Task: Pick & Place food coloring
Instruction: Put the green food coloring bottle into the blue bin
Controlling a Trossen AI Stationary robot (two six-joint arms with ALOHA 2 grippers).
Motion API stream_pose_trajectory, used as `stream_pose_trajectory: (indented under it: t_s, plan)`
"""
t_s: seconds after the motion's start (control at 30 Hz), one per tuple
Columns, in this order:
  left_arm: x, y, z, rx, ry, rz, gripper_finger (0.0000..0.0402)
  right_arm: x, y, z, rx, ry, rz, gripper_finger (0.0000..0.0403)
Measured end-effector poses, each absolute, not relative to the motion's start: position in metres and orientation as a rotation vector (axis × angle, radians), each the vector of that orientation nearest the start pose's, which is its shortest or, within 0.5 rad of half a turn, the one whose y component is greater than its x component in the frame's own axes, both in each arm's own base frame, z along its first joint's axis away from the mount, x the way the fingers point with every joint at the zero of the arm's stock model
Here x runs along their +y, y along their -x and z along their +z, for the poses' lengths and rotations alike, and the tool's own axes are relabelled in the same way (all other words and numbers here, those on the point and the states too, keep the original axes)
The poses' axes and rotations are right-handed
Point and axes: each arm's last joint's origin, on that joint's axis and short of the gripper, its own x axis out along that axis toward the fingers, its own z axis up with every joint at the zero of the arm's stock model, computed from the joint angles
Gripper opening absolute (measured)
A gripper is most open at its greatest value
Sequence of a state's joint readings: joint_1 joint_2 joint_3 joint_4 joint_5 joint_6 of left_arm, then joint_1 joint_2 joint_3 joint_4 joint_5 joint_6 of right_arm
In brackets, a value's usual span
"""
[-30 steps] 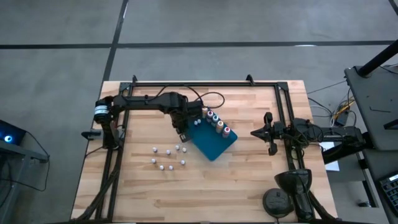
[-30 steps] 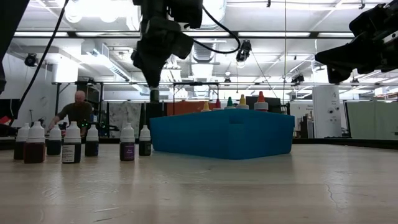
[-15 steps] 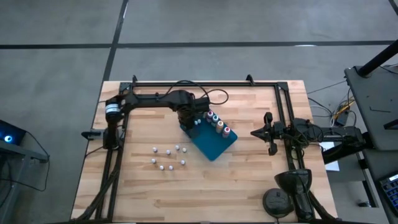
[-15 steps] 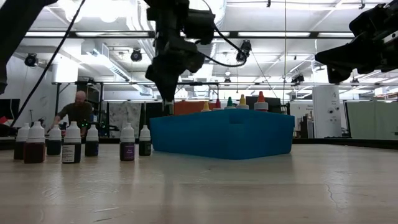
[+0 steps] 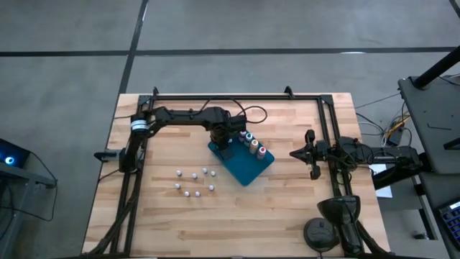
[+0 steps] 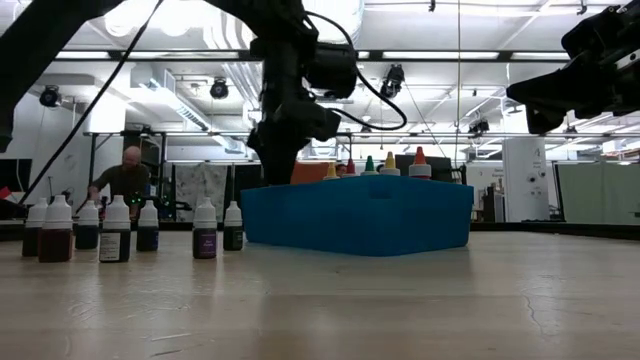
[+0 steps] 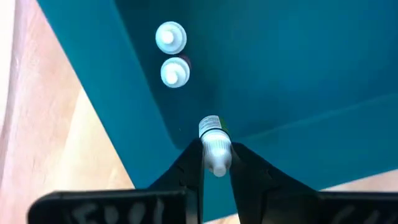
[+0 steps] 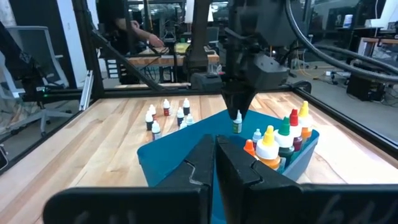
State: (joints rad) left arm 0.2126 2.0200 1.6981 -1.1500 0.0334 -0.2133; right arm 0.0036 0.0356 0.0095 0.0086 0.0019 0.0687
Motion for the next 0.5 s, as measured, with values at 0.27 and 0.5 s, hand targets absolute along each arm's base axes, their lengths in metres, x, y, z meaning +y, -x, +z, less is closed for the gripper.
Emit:
stream_pose_trajectory:
  t_s: [0.27,0.5]
  plan:
    - [0.087,-0.393,0.213,1.445,0.302,0.309,0.0032,0.0,-0.099,0.165,0.018,-0.068,0.002,0.0009]
    - [0.089,-0.397,0.198,1.479,0.291,0.298,0.0032,0.0,-0.099,0.165,0.018,-0.07,0.001,0.0009]
